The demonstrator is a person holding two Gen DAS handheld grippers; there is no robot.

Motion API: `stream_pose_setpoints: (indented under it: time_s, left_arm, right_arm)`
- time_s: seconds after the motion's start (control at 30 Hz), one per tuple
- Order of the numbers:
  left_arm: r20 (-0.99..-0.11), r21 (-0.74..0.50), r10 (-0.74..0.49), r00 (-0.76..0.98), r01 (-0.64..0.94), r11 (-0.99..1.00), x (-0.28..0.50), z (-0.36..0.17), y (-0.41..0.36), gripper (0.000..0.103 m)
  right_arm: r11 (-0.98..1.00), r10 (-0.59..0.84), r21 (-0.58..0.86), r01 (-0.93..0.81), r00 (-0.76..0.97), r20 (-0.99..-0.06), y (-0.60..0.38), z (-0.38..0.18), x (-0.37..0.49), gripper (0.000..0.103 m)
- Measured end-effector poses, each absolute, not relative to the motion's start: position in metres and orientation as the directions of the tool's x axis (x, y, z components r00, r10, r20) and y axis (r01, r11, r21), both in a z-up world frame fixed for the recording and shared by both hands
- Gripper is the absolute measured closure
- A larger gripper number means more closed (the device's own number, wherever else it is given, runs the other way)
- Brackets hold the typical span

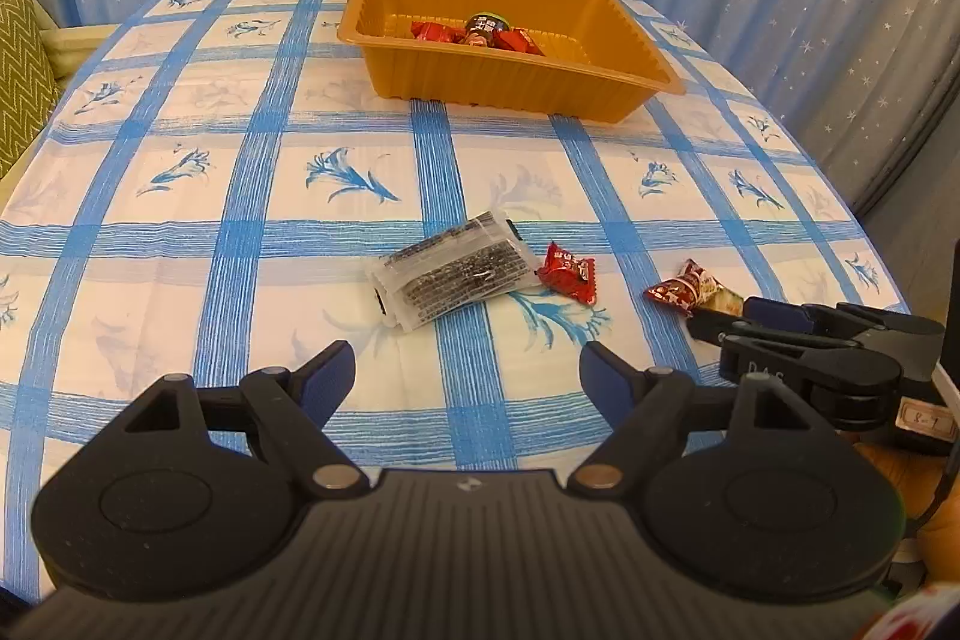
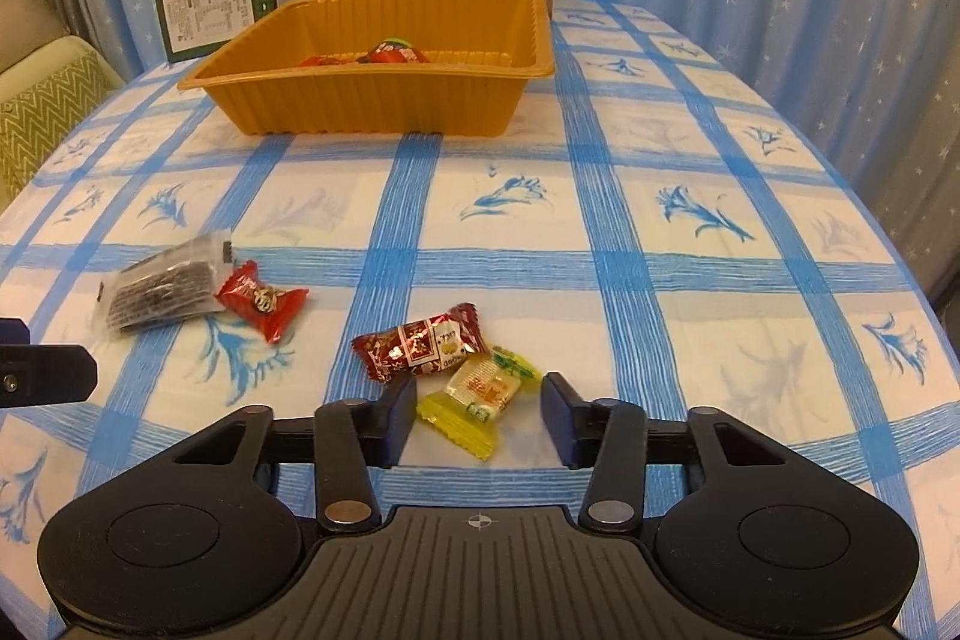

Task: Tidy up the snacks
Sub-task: 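Move both tools back over the remaining snacks on the table, then grasp the clear seaweed packet with the left tool while the right tool grasps the yellow candy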

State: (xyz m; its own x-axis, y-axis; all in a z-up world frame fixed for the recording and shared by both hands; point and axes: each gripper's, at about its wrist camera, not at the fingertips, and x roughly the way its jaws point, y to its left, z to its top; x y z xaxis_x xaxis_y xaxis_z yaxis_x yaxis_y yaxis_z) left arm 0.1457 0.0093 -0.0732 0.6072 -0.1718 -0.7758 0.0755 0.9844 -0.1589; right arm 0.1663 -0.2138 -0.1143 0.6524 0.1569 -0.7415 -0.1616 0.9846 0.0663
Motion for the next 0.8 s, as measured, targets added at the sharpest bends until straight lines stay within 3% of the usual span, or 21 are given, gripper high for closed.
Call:
stream_pose_setpoints:
  time_s: [0.2,0.47,0.6,0.8]
  left_arm:
    - [-0.775,-0.157,-0.175,0.607,0.084,0.984,0.1491,-0.0763,0.008,0.023]
    - [-0.772,-0.15,-0.166,0.613,0.078,0.986,0.1513,-0.076,0.0112,0.023]
    - [-0.774,-0.151,-0.165,0.612,0.074,0.986,0.1531,-0.0774,0.0124,0.023]
    - [-0.773,-0.147,-0.162,0.614,0.075,0.986,0.1545,-0.0782,0.0126,0.023]
  right_arm:
    - [0.986,0.155,0.075,-0.148,0.659,-0.736,-0.2199,-0.1142,0.1672,0.073]
    - [0.985,0.149,0.058,-0.161,0.635,-0.758,-0.2197,-0.1109,0.1603,0.072]
    - [0.987,0.152,0.078,-0.143,0.645,-0.749,-0.2227,-0.1115,0.1604,0.066]
    - [0.988,0.15,0.093,-0.121,0.664,-0.733,-0.2238,-0.1108,0.1643,0.064]
